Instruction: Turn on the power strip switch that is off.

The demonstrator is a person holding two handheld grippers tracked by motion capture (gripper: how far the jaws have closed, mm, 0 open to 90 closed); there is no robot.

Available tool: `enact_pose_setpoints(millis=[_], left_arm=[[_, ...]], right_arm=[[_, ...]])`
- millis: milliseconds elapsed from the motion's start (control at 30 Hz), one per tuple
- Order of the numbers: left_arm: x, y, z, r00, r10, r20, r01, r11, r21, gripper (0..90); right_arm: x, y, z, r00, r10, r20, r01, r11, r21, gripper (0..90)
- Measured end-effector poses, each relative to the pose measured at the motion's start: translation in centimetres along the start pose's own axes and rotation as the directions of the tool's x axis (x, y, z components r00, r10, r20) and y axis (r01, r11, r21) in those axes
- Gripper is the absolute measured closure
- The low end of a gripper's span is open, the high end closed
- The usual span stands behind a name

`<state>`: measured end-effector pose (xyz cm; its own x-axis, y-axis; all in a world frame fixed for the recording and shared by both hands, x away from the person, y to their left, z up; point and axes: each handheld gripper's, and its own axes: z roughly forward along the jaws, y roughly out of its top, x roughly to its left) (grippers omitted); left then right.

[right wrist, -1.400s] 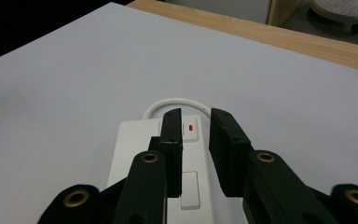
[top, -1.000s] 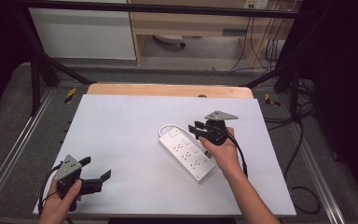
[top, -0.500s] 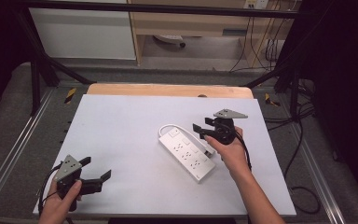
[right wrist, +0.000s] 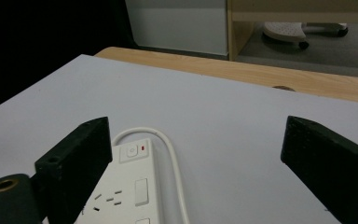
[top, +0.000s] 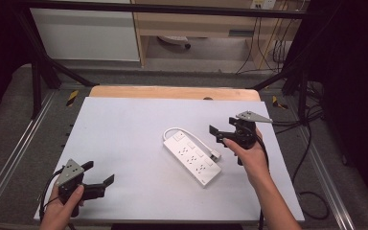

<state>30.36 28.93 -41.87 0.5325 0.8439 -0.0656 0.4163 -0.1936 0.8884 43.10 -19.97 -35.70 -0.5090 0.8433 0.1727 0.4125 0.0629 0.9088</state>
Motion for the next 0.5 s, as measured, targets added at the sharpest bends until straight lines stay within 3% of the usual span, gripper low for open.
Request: enact_pose_setpoints(millis=[267, 500], left_arm=[[0.0, 0.0, 0.0, 1.0000, -0.001, -0.001, 0.001, 1.0000, 0.000, 6.0], [0.0, 0.0, 0.0, 1.0000, -0.002, -0.005, 0.002, 1.0000, 0.000, 6.0]], right_arm=[[-1.2, -0.9, -2.6, 0.9964, -0.047, 0.071, 0.051, 0.997, -0.055, 4.4], [-2.5, -2.8, -5.3, 0.9914, -0.042, 0.124, 0.051, 0.996, -0.078, 4.3]])
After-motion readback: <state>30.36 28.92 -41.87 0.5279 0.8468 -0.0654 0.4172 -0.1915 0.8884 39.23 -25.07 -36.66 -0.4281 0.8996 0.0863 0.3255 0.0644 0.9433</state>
